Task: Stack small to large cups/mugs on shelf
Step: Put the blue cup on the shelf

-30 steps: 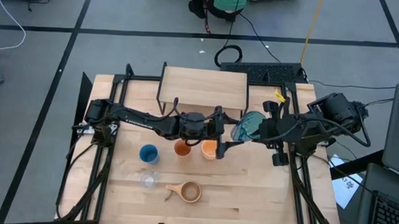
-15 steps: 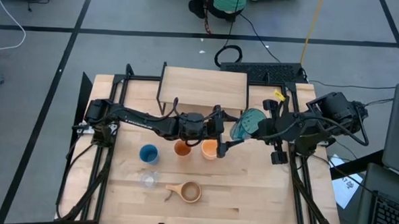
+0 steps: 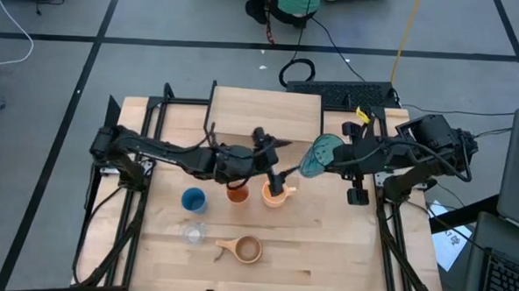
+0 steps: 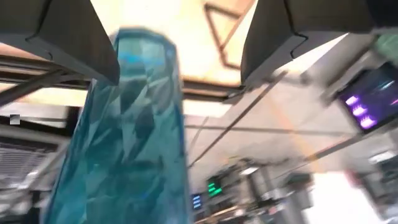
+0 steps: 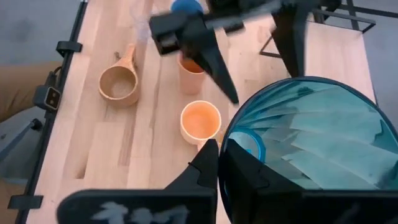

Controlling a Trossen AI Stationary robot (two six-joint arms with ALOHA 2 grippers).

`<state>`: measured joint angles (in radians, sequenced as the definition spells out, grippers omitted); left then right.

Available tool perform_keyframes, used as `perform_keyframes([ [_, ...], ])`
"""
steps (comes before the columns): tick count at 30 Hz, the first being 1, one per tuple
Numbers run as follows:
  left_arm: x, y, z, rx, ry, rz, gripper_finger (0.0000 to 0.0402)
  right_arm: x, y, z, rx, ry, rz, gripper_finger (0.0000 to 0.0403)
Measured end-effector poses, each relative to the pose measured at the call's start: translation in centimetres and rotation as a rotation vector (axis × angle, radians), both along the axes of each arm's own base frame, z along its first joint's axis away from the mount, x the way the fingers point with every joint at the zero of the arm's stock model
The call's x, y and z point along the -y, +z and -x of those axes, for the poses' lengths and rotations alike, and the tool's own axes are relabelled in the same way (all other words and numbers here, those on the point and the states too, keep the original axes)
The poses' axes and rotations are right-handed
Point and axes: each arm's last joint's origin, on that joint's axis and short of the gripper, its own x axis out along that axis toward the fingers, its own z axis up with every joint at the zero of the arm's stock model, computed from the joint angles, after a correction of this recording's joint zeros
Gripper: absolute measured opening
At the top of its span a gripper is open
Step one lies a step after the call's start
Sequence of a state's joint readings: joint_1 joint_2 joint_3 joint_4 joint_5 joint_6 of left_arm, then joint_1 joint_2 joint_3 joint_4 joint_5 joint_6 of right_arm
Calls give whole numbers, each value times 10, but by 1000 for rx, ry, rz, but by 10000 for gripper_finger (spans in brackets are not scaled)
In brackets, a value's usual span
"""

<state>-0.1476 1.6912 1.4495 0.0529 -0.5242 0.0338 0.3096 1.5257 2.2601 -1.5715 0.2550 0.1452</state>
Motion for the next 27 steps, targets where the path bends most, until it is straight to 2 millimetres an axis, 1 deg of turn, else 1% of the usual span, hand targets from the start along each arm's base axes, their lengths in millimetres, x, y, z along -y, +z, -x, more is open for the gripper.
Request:
perform_keyframes([
  [4, 11, 7, 19, -56, 88, 7, 304, 8, 0, -2, -5, -21, -8, 1],
  [6, 19, 3, 26, -71, 107, 1, 290, 13, 0, -3, -11, -22, -21, 1],
  [10, 33, -11, 36, -80, 105, 12, 268, 27, 0, -6, -14, -66, -19, 1],
  [15, 43, -29, 39, -44, 113, 24, 249, 51, -2, -12, -33, -111, -53, 1],
  [18, 44, -35, 40, 12, 112, 54, 240, 67, -2, -12, -35, -146, -60, 1],
  [21, 44, -44, 41, 24, 112, 72, 231, 84, -2, -10, -36, -189, -58, 0],
  [27, 44, -49, 41, 25, 85, 92, 215, 120, -6, -11, -64, -278, -12, 0],
])
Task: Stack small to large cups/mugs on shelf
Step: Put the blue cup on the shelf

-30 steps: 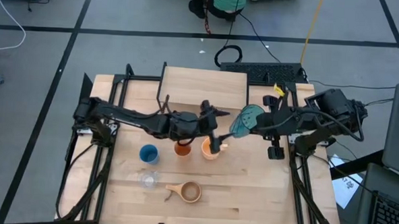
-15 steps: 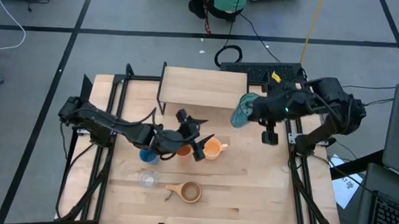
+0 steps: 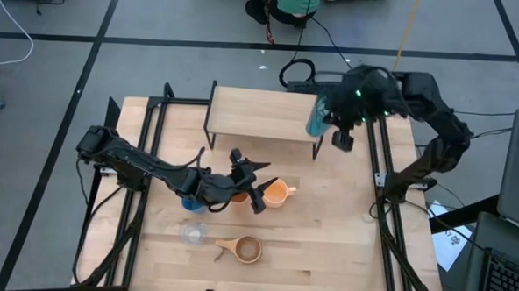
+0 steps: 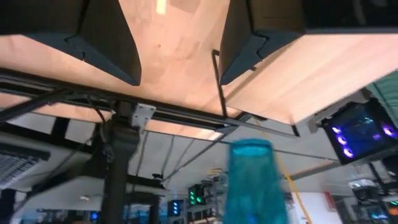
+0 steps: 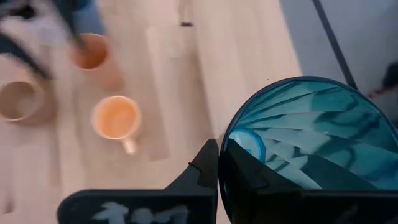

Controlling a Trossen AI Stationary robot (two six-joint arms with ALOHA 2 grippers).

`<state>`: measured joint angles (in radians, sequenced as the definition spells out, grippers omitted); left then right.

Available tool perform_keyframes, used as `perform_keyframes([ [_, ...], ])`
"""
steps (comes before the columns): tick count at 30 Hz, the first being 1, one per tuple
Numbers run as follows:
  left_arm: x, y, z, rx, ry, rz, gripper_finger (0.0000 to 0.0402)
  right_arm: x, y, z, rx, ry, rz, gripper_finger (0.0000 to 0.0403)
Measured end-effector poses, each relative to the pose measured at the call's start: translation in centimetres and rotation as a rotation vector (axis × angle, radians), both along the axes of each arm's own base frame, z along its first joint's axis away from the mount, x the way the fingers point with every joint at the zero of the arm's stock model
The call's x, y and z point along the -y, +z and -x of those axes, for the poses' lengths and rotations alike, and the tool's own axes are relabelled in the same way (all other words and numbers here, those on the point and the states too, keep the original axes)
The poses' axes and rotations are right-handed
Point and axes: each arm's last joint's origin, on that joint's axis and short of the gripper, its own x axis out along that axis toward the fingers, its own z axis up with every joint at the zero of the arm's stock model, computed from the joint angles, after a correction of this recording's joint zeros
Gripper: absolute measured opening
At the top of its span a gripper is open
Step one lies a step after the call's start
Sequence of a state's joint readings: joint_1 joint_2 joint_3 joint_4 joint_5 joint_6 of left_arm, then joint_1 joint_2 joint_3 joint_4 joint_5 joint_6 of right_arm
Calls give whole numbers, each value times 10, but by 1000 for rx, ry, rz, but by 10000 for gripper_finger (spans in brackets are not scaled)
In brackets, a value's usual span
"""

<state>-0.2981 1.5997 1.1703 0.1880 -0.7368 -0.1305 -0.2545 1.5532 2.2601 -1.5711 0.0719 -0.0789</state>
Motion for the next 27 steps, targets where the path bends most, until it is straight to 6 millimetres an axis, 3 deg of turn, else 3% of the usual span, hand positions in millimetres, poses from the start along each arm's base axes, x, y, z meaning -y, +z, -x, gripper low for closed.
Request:
perform_keyframes([
  [10, 10, 0, 2, -8, -41, -13, 192, 65, -30, -33, -75, -88, -66, 0],
  [17, 22, 0, 6, -20, -80, -34, 182, 89, -33, -37, -21, -119, -53, 1],
  [27, 30, 0, 9, -24, -103, -43, 176, 148, -59, -43, -36, -239, -93, 2],
])
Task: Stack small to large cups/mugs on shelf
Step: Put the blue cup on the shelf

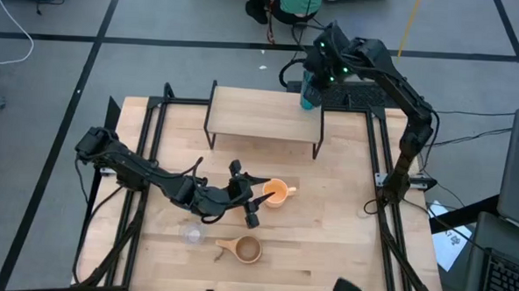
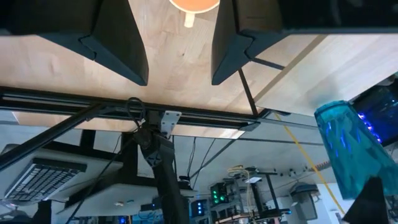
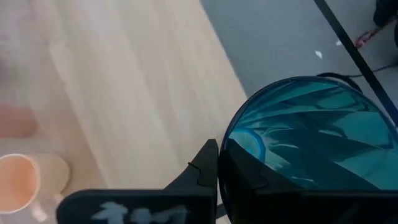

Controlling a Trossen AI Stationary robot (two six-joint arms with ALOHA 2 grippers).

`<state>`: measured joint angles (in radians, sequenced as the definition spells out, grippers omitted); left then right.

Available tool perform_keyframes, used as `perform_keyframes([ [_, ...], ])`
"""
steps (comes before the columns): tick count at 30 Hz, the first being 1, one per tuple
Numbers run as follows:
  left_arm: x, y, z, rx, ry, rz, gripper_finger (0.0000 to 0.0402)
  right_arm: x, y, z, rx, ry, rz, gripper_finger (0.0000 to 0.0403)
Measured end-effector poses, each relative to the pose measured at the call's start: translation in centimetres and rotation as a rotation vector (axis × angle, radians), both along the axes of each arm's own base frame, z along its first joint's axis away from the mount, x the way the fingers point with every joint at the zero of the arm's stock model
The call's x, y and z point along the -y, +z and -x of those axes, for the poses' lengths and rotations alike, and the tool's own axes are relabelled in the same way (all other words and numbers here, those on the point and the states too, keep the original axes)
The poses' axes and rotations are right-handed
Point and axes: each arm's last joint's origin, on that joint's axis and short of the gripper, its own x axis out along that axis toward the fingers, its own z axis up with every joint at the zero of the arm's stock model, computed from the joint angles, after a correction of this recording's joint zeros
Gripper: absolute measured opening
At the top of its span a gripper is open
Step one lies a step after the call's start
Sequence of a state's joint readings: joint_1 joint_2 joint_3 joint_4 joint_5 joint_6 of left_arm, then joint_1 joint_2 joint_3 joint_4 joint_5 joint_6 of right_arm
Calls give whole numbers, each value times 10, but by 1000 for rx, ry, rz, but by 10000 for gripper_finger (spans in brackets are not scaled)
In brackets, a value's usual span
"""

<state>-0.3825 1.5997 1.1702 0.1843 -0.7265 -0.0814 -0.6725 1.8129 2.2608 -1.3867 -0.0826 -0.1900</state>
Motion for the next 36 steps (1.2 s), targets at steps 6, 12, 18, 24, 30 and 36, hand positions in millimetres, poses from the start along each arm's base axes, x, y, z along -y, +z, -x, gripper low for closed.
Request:
perform_keyframes([
  [6, 0, 0, 0, 0, -1, 0, 168, 15, -6, 4, -14, -20, -11, 3],
  [12, 0, 0, 0, -4, -3, -11, 170, 18, -5, 8, 19, 3, -43, 3],
  [18, 0, 0, 0, -7, -5, -16, 170, 20, -4, 8, 37, 9, -28, 3],
  [24, 0, 0, 0, -7, -5, -16, 170, 21, -4, 7, 41, 9, -25, 4],
  [30, 0, 0, 0, -7, -5, -16, 170, 21, -4, 7, 42, 4, -28, 4],
  [36, 0, 0, 0, -7, -6, -16, 170, 21, -6, 6, 41, 5, -32, 4],
])
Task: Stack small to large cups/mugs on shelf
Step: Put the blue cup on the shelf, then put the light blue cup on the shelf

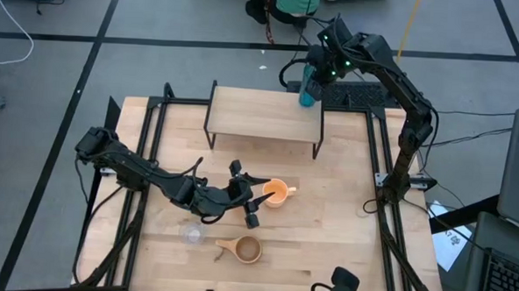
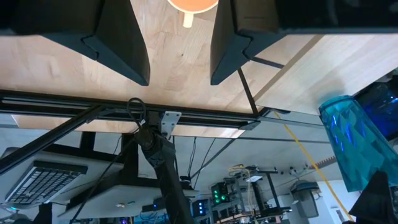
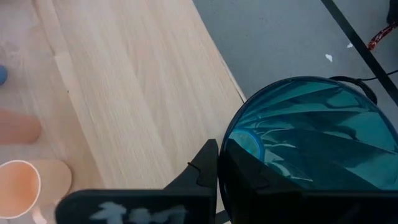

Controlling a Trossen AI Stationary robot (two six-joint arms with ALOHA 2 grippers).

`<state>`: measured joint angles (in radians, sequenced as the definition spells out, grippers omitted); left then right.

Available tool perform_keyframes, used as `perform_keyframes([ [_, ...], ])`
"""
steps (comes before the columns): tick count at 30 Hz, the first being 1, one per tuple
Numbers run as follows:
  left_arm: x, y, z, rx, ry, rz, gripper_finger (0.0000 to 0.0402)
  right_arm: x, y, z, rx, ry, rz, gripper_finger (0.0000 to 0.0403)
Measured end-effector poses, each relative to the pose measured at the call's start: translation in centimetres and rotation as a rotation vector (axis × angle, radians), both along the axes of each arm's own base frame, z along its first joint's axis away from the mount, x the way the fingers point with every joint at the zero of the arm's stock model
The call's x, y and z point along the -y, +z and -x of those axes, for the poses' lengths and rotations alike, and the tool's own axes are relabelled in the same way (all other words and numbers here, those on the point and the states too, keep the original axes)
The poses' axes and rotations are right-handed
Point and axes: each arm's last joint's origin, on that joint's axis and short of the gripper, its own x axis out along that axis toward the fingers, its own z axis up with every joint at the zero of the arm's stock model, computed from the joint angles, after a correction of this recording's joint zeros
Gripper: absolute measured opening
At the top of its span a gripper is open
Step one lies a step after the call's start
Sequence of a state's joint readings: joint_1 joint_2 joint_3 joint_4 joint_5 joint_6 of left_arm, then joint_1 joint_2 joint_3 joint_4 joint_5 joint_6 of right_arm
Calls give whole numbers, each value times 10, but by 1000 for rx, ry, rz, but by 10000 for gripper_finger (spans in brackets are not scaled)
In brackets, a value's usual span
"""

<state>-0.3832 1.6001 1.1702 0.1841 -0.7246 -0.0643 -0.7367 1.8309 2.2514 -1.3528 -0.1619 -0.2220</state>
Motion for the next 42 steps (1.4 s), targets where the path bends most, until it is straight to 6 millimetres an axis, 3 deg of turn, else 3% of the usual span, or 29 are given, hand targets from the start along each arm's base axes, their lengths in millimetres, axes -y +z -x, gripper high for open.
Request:
perform_keyframes([
  [12, 0, 0, 0, 0, -1, 1, 170, 4, -9, -7, 9, 11, 12, 11],
  [28, 0, 0, 0, -1, -1, 0, 170, 1, -9, -9, 6, 39, 26, 138],
  [35, 0, 0, 0, -1, -1, 0, 170, -10, -1, -9, 22, 67, 42, 157],
  [42, 0, 0, 0, -1, -1, 0, 170, -26, 19, 5, 72, 65, 80, 170],
])
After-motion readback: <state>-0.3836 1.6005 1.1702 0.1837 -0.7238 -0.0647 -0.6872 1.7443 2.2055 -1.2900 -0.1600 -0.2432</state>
